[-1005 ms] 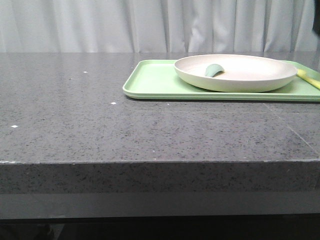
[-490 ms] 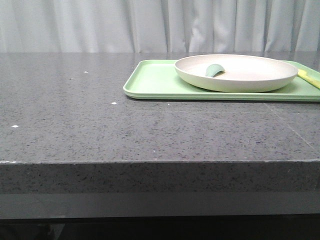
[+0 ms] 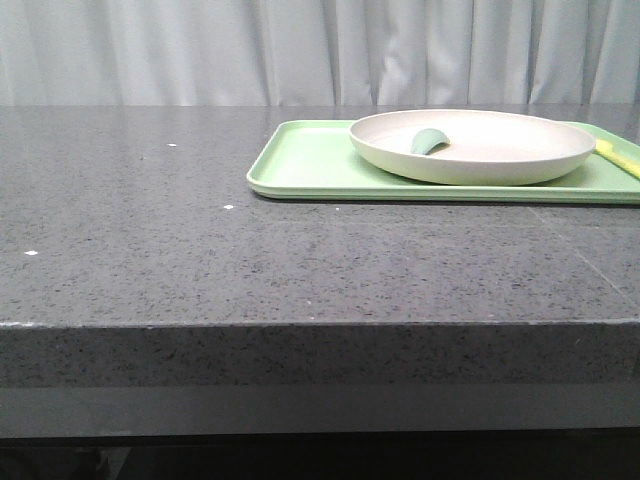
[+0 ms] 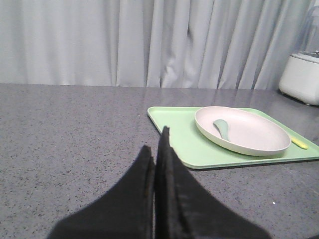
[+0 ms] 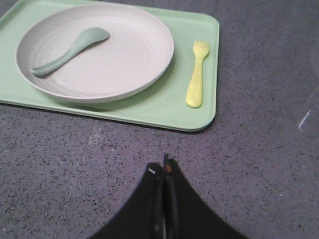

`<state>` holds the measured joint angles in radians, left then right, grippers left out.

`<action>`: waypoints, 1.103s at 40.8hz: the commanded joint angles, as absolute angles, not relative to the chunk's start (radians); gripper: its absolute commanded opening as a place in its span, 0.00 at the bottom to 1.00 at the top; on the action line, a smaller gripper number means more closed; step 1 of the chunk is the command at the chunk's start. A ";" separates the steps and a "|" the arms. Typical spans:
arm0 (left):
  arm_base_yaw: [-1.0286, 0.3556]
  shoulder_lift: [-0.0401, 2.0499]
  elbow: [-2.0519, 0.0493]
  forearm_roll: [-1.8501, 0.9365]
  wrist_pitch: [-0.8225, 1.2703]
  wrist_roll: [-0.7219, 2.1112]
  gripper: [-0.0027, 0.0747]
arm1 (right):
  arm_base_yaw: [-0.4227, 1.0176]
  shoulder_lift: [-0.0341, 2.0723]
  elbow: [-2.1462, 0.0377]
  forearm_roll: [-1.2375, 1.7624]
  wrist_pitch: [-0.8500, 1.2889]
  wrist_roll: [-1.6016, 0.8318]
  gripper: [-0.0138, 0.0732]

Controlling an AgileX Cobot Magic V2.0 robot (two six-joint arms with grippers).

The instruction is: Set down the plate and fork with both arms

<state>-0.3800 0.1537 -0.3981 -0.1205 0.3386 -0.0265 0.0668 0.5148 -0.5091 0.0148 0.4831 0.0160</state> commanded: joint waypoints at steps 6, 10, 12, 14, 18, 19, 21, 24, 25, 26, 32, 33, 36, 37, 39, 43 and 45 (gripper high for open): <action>-0.379 0.165 -0.425 -0.125 0.252 -0.027 0.01 | 0.067 0.195 -0.393 0.007 0.329 0.007 0.08; -0.379 0.165 -0.425 -0.125 0.252 -0.027 0.01 | 0.066 0.107 -0.376 0.007 0.327 0.007 0.08; -0.379 0.165 -0.425 -0.125 0.252 -0.027 0.01 | 0.066 0.083 -0.375 0.007 0.326 0.007 0.08; -0.379 0.165 -0.425 -0.125 0.252 -0.027 0.01 | 0.066 0.069 -0.375 0.007 0.326 0.007 0.08; -0.379 0.165 -0.425 -0.125 0.252 -0.027 0.01 | 0.066 0.066 -0.375 0.007 0.326 0.007 0.08; -0.379 0.165 -0.425 -0.125 0.252 -0.027 0.01 | 0.066 0.066 -0.375 0.007 0.327 0.007 0.08; -0.379 0.165 -0.425 -0.125 0.252 -0.027 0.01 | 0.066 0.066 -0.375 0.007 0.327 0.007 0.08; -0.379 0.165 -0.425 -0.125 0.252 -0.027 0.01 | 0.066 0.066 -0.375 0.007 0.327 0.007 0.08; -0.379 0.165 -0.425 -0.125 0.252 -0.027 0.01 | 0.066 0.066 -0.375 0.007 0.327 0.007 0.08; -0.379 0.165 -0.425 -0.125 0.252 -0.027 0.01 | 0.066 0.066 -0.375 0.007 0.327 0.007 0.08; -0.379 0.165 -0.425 -0.125 0.252 -0.027 0.01 | 0.066 0.066 -0.375 0.007 0.327 0.007 0.08; -0.379 0.165 -0.425 -0.125 0.252 -0.027 0.01 | 0.066 0.066 -0.375 0.007 0.327 0.007 0.08; -0.379 0.165 -0.425 -0.125 0.252 -0.027 0.01 | 0.066 0.066 -0.375 0.007 0.327 0.007 0.08; -0.379 0.165 -0.425 -0.125 0.252 -0.027 0.01 | 0.066 0.066 -0.375 0.007 0.327 0.007 0.08; -0.379 0.165 -0.425 -0.125 0.252 -0.027 0.01 | 0.066 0.066 -0.375 0.007 0.327 0.007 0.08; -0.379 0.165 -0.425 -0.125 0.252 -0.027 0.01 | 0.066 0.066 -0.375 0.007 0.327 0.007 0.08; -0.379 0.165 -0.425 -0.125 0.252 -0.027 0.01 | 0.066 0.066 -0.375 0.007 0.327 0.007 0.08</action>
